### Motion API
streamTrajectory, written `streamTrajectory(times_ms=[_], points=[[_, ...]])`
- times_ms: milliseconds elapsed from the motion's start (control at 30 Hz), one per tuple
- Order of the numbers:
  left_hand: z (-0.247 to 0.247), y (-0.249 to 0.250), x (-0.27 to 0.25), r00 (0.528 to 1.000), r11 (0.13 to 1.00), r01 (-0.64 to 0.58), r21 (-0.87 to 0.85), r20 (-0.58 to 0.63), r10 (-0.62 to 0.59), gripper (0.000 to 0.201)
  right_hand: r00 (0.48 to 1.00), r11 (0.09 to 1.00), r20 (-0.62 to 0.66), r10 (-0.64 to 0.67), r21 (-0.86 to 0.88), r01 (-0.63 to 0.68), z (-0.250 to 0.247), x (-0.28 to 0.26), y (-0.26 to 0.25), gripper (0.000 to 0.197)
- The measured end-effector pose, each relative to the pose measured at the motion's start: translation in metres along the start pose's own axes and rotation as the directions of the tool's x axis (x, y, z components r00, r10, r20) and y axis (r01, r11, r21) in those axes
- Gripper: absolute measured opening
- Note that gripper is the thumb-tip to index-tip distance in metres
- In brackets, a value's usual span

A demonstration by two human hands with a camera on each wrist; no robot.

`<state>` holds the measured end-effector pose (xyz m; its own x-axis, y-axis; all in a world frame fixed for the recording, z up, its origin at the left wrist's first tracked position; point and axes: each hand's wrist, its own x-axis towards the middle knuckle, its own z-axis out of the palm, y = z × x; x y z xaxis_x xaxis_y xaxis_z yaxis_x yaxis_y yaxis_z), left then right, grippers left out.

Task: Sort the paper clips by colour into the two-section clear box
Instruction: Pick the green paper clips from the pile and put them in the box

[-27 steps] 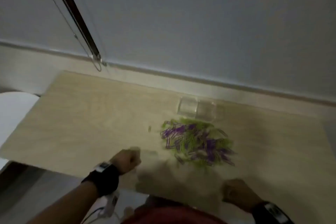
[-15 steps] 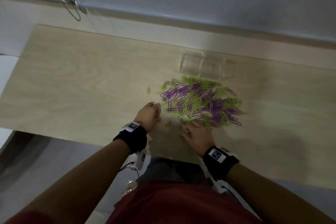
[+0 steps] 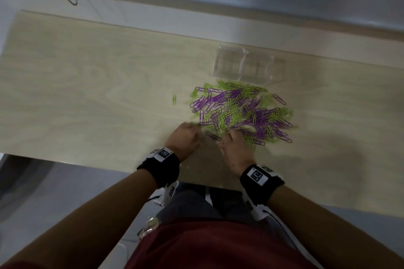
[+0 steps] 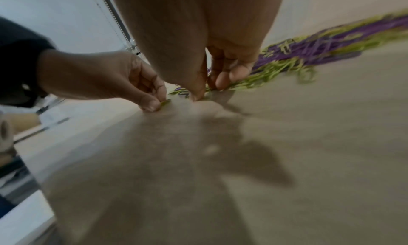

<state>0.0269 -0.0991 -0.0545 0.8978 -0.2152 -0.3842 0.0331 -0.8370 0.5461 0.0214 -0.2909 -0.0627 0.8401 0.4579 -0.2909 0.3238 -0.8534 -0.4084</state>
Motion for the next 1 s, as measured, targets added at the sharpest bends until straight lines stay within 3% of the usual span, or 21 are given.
streamTrajectory(times_ms=[67, 133, 233, 267, 367, 467, 533, 600, 700, 767, 833, 933, 1000], points=[[0.002, 0.0, 0.003, 1.0, 0.999, 0.013, 0.041, 0.021, -0.013, 0.017, 1.0, 1.0, 0.026, -0.014, -0.013, 0.014, -0.008, 0.002, 0.01, 0.012], [0.006, 0.0, 0.005, 0.998, 0.994, 0.01, 0.113, 0.066, -0.018, 0.02, 0.999, 0.982, 0.019, 0.044, 0.184, -0.046, -0.018, 0.004, 0.021, 0.01], [0.012, -0.004, 0.004, 0.995, 0.977, -0.044, 0.207, 0.102, 0.024, 0.026, 0.981, 0.842, -0.092, 0.169, 0.531, -0.095, -0.035, 0.012, 0.037, 0.013], [0.011, -0.005, 0.005, 0.994, 0.976, -0.056, 0.21, 0.103, 0.035, 0.029, 0.977, 0.776, -0.07, 0.201, 0.62, -0.115, -0.043, 0.016, 0.039, 0.019], [-0.003, -0.011, 0.012, 1.0, 0.999, 0.024, 0.023, 0.007, -0.024, 0.03, 0.969, 0.586, 0.076, 0.235, 0.784, -0.204, -0.063, 0.037, 0.043, 0.037], [-0.029, -0.021, 0.028, 0.977, 0.963, 0.024, -0.27, -0.198, -0.08, 0.018, 0.955, 0.433, 0.19, 0.228, 0.859, -0.274, -0.078, 0.057, 0.046, 0.033], [-0.046, -0.022, 0.043, 0.965, 0.903, 0.008, -0.43, -0.233, -0.12, 0.019, 0.957, 0.511, 0.204, 0.206, 0.811, -0.283, -0.082, 0.065, 0.045, 0.024], [-0.061, -0.018, 0.062, 0.951, 0.805, 0.064, -0.589, -0.208, -0.228, 0.016, 0.972, 0.696, 0.2, 0.125, 0.68, -0.229, -0.086, 0.071, 0.041, 0.019], [-0.073, -0.009, 0.083, 0.896, 0.672, 0.155, -0.724, -0.184, -0.405, 0.039, 0.975, 0.939, 0.22, -0.04, 0.342, -0.039, -0.087, 0.078, 0.033, 0.017], [-0.073, -0.006, 0.091, 0.908, 0.767, 0.21, -0.606, -0.17, -0.382, 0.032, 0.964, 0.989, 0.24, -0.117, 0.12, 0.091, -0.084, 0.082, 0.031, 0.027], [-0.068, -0.009, 0.095, 0.923, 0.844, 0.274, -0.462, -0.121, -0.366, 0.018, 0.958, 0.99, 0.251, -0.142, 0.014, 0.143, -0.079, 0.087, 0.029, 0.035], [-0.056, -0.022, 0.101, 0.94, 0.937, 0.296, -0.184, -0.118, -0.32, 0.039, 0.956, 0.974, 0.233, -0.18, -0.091, 0.206, -0.069, 0.09, 0.026, 0.03], [-0.052, -0.023, 0.103, 0.936, 0.942, 0.313, -0.118, -0.13, -0.327, 0.038, 0.96, 0.974, 0.219, -0.175, -0.105, 0.202, -0.066, 0.09, 0.024, 0.02]])
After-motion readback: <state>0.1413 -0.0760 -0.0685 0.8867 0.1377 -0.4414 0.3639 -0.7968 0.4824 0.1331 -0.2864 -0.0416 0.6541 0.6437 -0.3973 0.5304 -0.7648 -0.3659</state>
